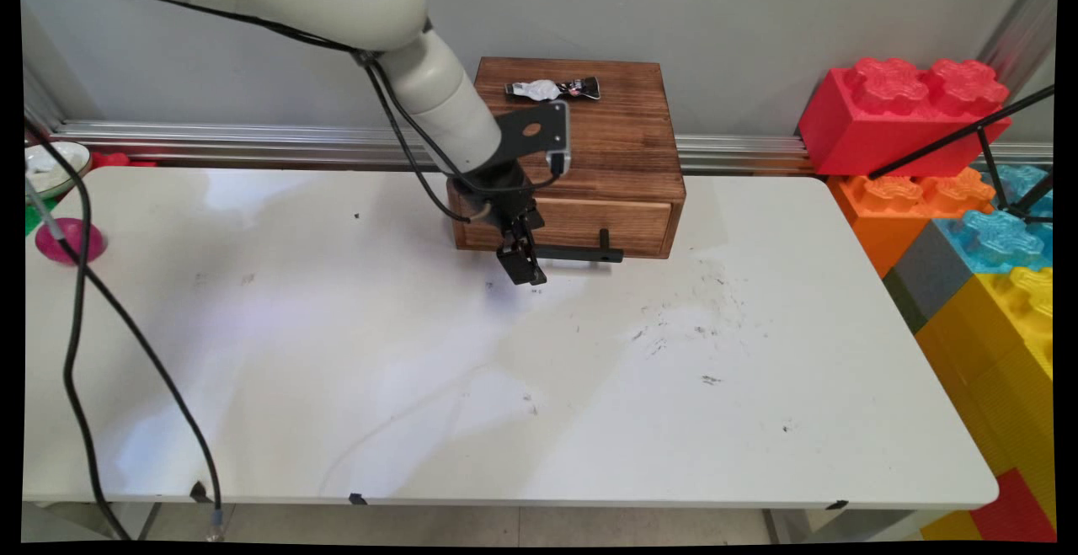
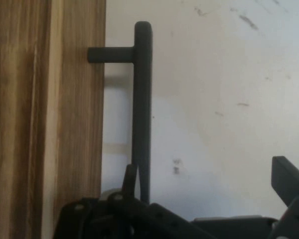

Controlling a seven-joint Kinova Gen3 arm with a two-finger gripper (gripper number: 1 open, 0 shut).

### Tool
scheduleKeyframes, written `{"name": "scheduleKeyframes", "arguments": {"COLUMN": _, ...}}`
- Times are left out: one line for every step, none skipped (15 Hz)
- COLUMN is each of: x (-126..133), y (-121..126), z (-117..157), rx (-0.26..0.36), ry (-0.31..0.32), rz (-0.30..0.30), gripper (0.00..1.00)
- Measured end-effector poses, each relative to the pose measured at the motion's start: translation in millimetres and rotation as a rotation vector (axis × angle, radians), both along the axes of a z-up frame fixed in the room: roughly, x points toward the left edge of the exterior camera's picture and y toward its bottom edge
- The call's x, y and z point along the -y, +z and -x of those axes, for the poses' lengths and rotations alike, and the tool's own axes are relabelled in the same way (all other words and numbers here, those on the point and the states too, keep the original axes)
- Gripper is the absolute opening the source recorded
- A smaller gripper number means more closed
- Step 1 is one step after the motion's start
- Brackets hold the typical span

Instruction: Open the drawer

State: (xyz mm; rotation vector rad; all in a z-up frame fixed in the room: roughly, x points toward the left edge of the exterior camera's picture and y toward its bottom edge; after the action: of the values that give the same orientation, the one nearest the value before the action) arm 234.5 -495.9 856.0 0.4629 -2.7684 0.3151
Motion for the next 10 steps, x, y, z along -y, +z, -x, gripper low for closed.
{"name": "scheduleKeyframes", "arguments": {"x": 3.5, "y": -4.8, "z": 2.5, "rx": 0.005, "ry": -0.001, "rz": 0.005, "gripper": 1.0}}
{"name": "scheduleKeyframes", "arguments": {"x": 6.1, "y": -8.3, "z": 4.3, "rx": 0.008, "ry": -0.002, "rz": 0.008, "gripper": 1.0}}
{"name": "scheduleKeyframes", "arguments": {"x": 8.9, "y": -12.1, "z": 6.2, "rx": 0.012, "ry": -0.003, "rz": 0.012, "gripper": 1.0}}
{"name": "scheduleKeyframes", "arguments": {"x": 11.1, "y": -15.4, "z": 7.8, "rx": 0.015, "ry": -0.004, "rz": 0.014, "gripper": 1.0}}
{"name": "scheduleKeyframes", "arguments": {"x": 13.2, "y": -18.6, "z": 9.0, "rx": 0.018, "ry": -0.005, "rz": 0.016, "gripper": 1.0}}
{"name": "scheduleKeyframes", "arguments": {"x": 14.4, "y": -20.7, "z": 9.7, "rx": 0.019, "ry": -0.006, "rz": 0.017, "gripper": 1.0}}
{"name": "scheduleKeyframes", "arguments": {"x": 16.3, "y": -24.4, "z": 11.1, "rx": 0.021, "ry": -0.008, "rz": 0.018, "gripper": 1.0}}
{"name": "scheduleKeyframes", "arguments": {"x": 17.8, "y": -27.5, "z": 12.3, "rx": 0.022, "ry": -0.011, "rz": 0.019, "gripper": 1.0}}
{"name": "scheduleKeyframes", "arguments": {"x": 19.4, "y": -31.1, "z": 13.5, "rx": 0.022, "ry": -0.014, "rz": 0.019, "gripper": 1.0}}
{"name": "scheduleKeyframes", "arguments": {"x": 20.8, "y": -34.5, "z": 14.8, "rx": 0.023, "ry": -0.018, "rz": 0.02, "gripper": 1.0}}
